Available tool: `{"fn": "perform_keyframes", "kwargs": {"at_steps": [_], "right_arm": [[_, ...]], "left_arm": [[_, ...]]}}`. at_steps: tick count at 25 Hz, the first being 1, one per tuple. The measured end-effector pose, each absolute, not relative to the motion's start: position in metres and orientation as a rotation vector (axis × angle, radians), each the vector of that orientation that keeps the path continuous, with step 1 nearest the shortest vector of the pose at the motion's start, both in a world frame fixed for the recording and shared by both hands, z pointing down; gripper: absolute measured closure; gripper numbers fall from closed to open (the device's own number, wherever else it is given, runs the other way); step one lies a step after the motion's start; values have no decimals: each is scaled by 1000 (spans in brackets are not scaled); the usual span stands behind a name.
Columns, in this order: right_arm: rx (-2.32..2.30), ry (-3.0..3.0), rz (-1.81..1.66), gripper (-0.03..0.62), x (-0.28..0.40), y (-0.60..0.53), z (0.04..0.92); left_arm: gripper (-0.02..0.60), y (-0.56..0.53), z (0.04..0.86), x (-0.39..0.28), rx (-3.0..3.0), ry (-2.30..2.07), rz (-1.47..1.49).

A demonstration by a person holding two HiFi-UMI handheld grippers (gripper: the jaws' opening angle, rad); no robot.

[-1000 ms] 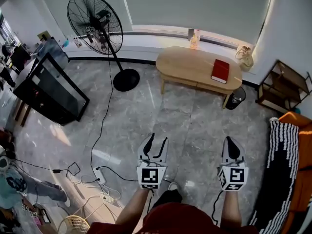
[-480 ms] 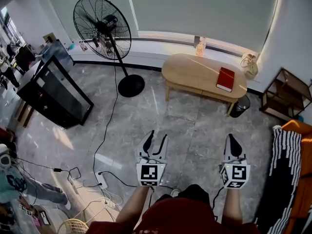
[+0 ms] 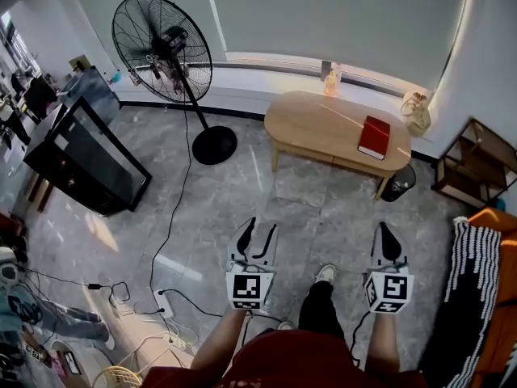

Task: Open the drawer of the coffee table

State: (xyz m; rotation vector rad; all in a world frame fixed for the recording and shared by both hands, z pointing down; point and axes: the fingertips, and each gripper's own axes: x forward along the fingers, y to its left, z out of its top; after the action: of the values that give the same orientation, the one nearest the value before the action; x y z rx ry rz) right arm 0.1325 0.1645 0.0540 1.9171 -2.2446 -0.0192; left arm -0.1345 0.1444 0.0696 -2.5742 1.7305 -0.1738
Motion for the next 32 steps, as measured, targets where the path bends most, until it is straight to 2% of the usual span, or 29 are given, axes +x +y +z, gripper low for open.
{"fn": "perform_keyframes", "kwargs": {"at_steps": [7, 20, 25, 32], "right_arm": [[1845, -2209, -96, 599, 173, 88, 60], [1968, -2216, 40, 599, 296, -61, 64], [1965, -2230, 60, 599, 315, -101, 67], [1991, -2215, 79, 599, 310, -131, 73]], "left_arm": [[387, 62, 66, -79, -2569, 1710, -210], [387, -87, 54, 30, -2553, 1676, -254], [387, -122, 50, 54, -2558, 1668, -239], [387, -157, 56, 54, -2586, 1619, -235]]}}
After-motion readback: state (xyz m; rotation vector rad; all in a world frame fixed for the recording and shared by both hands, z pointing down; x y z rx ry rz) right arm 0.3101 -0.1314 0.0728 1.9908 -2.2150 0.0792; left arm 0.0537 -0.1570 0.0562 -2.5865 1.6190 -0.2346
